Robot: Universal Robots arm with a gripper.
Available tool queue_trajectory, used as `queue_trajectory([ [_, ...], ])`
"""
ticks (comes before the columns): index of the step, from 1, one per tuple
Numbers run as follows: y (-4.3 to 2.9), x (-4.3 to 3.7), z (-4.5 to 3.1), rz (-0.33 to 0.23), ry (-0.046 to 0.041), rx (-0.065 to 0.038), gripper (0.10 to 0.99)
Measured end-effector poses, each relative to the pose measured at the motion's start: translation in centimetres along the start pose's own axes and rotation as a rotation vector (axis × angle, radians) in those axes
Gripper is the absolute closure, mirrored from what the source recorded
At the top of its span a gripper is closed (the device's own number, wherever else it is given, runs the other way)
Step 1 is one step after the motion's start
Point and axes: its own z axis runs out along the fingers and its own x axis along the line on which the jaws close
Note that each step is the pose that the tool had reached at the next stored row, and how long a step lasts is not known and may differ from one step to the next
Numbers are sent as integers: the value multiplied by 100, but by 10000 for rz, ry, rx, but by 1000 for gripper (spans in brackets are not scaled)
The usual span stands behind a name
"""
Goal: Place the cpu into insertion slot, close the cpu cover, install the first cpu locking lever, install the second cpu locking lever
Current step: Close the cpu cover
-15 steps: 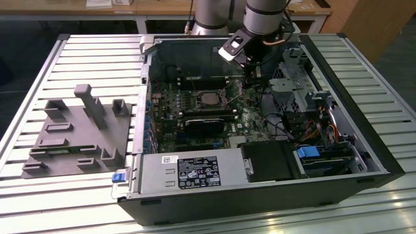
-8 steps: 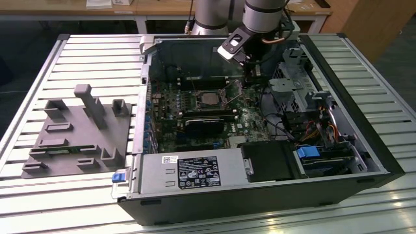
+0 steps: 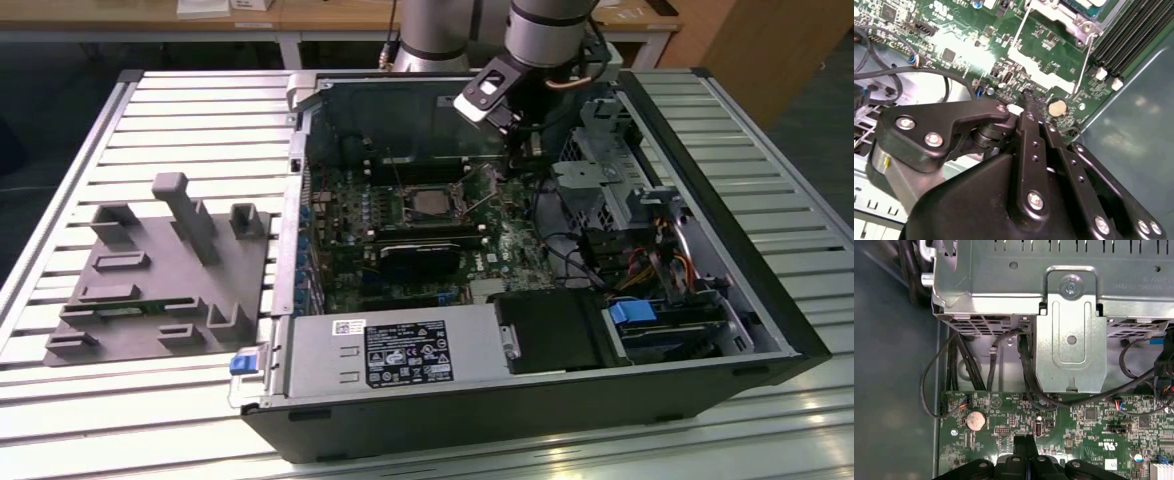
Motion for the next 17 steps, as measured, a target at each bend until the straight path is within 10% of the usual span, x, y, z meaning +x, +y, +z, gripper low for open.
queue_trajectory([
  [17,-114,-2,84,-1,0,-17,980],
])
